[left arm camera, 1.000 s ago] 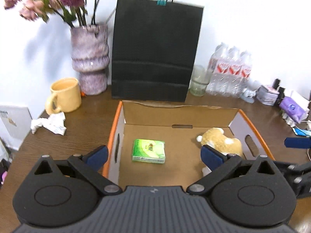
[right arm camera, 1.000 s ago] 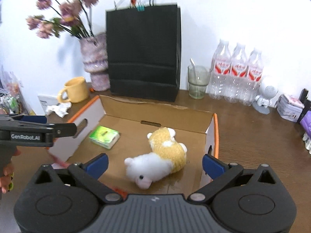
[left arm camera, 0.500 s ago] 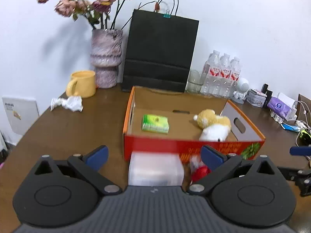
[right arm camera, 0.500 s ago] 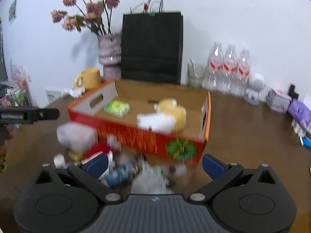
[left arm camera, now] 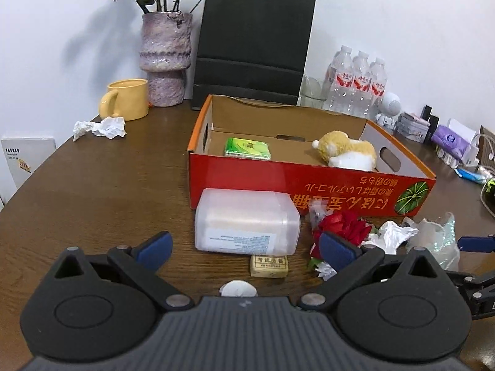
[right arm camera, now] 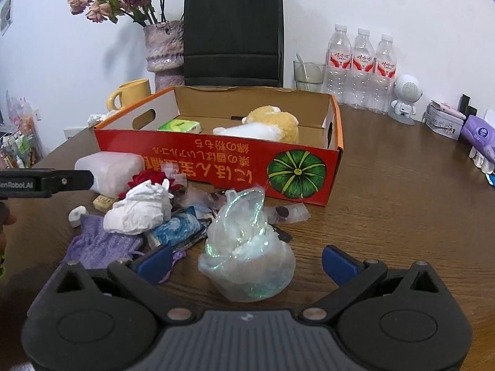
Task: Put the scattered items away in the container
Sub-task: 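Grasp the plastic bag with the right tool while the left grasps the clear container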
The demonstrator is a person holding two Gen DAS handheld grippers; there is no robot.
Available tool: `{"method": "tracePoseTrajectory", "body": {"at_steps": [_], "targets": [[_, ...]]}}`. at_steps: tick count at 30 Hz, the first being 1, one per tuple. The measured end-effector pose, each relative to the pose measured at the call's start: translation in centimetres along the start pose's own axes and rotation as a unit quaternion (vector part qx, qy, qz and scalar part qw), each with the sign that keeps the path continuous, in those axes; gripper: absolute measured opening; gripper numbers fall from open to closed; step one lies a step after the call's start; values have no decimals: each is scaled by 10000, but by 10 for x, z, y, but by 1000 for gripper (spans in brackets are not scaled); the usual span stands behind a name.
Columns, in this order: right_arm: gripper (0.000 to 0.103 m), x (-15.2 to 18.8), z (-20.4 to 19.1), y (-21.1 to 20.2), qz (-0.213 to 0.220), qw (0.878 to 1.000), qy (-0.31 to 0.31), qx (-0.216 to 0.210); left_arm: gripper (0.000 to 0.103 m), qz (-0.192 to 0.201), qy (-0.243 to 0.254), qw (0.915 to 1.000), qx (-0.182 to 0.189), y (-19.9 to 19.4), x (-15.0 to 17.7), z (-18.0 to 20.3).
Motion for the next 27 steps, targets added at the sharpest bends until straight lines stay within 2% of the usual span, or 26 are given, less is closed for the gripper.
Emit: {"method": "tracePoseTrajectory", "body": {"at_steps": [10, 13, 15, 18, 20, 21, 23, 27], "targets": [[101, -1, 1, 17, -60, 10000, 23, 49, 103, -226, 171, 9992, -279, 40, -7, 0], [92, -1, 1, 19, -58, 10000, 11, 49, 103, -313, 190, 9987, -341, 47, -6, -1], [81, -1, 2, 19, -56, 10000, 9, 76, 103, -368, 222, 9984, -358, 50, -6, 0], [68, -1, 2, 20, -58, 9999, 17, 104, 97, -393, 266, 9982, -362, 52, -6, 1], [64, -1, 3, 20, -66, 9999, 14, 137, 83, -453, 250, 9980, -373, 54, -4, 1], [59, 0, 2, 20, -75, 9999, 7, 124, 83, -461, 222, 9981, -351, 54, -3, 0], [54, 0, 2, 19, -77, 9999, -1, 72, 83, -417, 207, 9983, -344, 53, -2, 0], [49, 1, 1, 17, -38, 10000, -35, 57, 83, -366, 206, 9985, -349, 48, -1, 1]]}}
Point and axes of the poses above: each gripper's, at about its wrist camera, not at the fingertips, and y roughly the way its jaws point, z to its right, x to its underside, the point moved 6 cm from there along y, roughly the way its jaws point, and after that the axes turned 9 degrees about x, right-handed, at the moved point
